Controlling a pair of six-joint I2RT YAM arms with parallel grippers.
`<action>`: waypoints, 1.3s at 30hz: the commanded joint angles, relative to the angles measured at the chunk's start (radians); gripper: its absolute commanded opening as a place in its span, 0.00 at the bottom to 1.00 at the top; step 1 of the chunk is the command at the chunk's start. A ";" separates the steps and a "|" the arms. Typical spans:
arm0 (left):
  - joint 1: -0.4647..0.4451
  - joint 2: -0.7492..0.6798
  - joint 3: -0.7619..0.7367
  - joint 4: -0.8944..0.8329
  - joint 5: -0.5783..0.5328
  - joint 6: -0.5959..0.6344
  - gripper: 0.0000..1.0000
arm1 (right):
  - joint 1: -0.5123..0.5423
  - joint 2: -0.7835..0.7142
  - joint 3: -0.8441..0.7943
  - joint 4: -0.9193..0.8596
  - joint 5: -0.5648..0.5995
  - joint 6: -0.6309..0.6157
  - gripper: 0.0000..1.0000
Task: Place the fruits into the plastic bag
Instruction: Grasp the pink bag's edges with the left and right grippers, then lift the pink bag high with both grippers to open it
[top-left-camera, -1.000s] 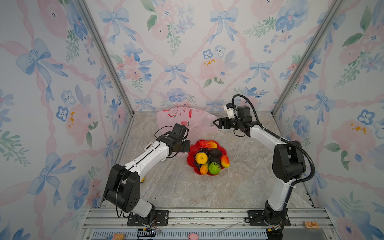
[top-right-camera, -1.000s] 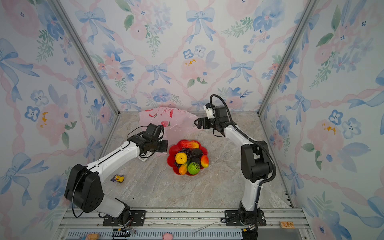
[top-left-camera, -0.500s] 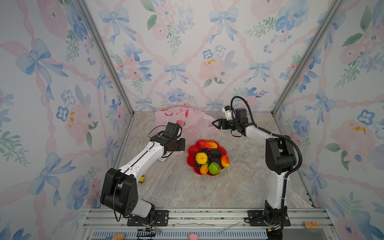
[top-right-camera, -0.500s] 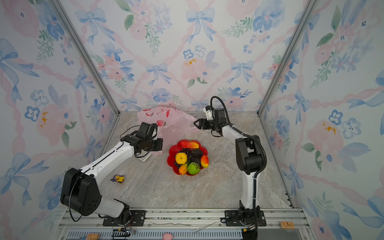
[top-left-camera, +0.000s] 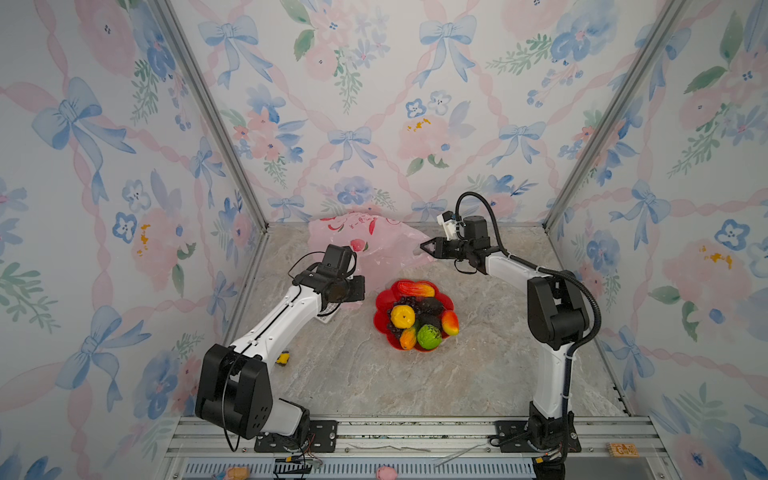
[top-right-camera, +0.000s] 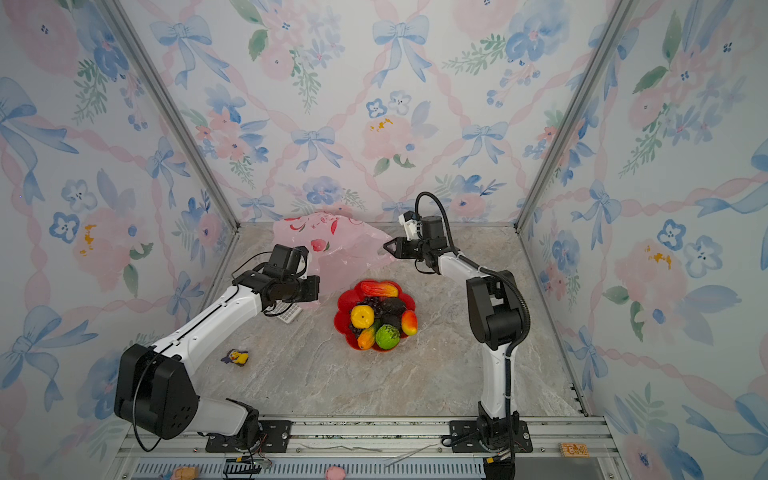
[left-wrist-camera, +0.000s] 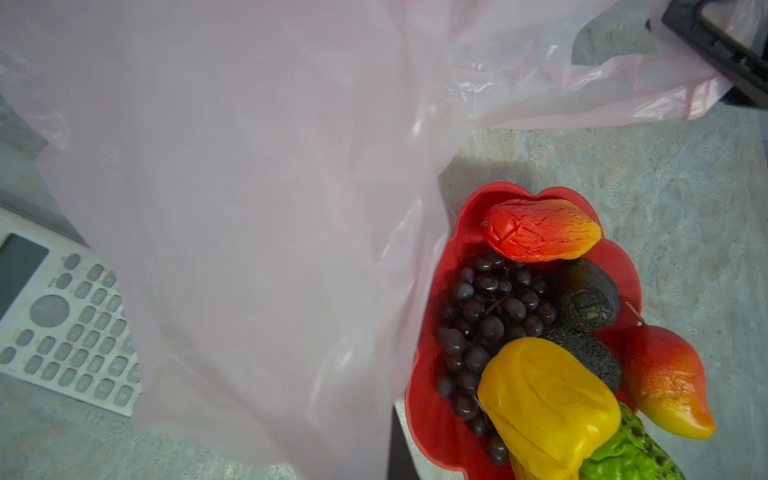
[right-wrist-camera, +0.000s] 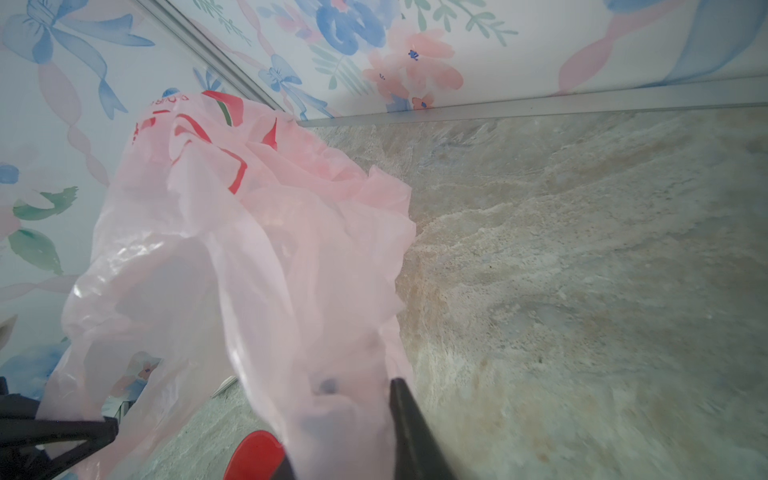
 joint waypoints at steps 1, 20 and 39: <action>0.025 -0.032 -0.011 -0.016 0.030 -0.012 0.00 | 0.005 -0.021 -0.004 -0.001 -0.008 0.026 0.07; 0.039 0.349 1.422 -0.023 -0.006 0.012 0.00 | 0.149 -0.228 0.952 -0.245 0.410 -0.255 0.00; 0.109 -0.184 0.098 0.188 0.024 -0.085 0.00 | 0.154 -0.639 -0.133 -0.426 0.606 -0.232 0.00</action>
